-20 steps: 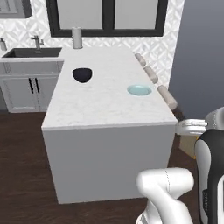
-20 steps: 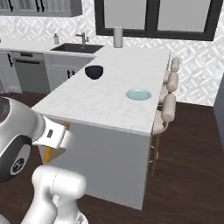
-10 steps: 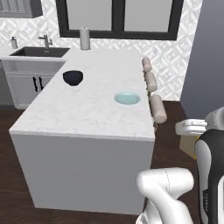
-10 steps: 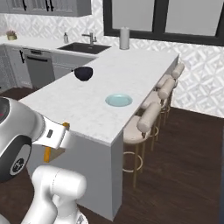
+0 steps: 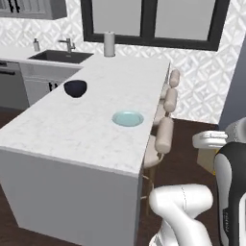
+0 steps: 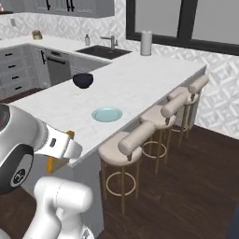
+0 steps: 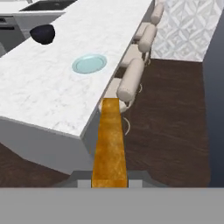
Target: Start the toaster. Once the lever pops up, take the bread to the plate on the dining counter.
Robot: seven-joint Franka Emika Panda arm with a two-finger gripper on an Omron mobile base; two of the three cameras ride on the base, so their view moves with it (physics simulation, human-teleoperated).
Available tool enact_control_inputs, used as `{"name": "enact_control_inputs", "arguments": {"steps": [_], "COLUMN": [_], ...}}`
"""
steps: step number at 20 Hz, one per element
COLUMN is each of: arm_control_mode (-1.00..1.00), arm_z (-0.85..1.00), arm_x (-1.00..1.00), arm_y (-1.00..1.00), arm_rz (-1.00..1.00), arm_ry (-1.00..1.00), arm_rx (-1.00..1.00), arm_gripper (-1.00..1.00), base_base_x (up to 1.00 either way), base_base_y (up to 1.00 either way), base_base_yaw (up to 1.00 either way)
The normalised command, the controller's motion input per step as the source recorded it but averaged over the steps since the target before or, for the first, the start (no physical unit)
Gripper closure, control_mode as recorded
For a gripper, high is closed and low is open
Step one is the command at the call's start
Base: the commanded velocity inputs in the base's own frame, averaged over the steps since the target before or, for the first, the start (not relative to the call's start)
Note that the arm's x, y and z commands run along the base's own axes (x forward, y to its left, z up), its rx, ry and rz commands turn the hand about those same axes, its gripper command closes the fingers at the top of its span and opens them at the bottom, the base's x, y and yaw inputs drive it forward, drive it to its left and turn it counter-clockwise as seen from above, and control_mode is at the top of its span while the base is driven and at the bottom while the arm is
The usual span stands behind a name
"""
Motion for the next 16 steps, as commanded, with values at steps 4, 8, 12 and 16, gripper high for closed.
{"name": "enact_control_inputs", "arguments": {"steps": [4,8,12,16], "arm_control_mode": [1.00,1.00,1.00,1.00], "arm_z": [0.00,0.00,0.00,0.00], "arm_x": [0.00,0.00,0.00,0.00], "arm_y": [0.00,0.00,0.00,0.00], "arm_rz": [0.00,0.00,0.00,0.00], "arm_ry": [0.00,0.00,0.00,0.00], "arm_rx": [0.00,0.00,0.00,0.00], "arm_gripper": [1.00,1.00,1.00,1.00], "base_base_x": [0.36,0.29,0.27,0.23], "base_base_y": [-0.94,-0.86,-0.79,-0.72], "base_base_yaw": [0.43,0.47,0.49,0.52]}}
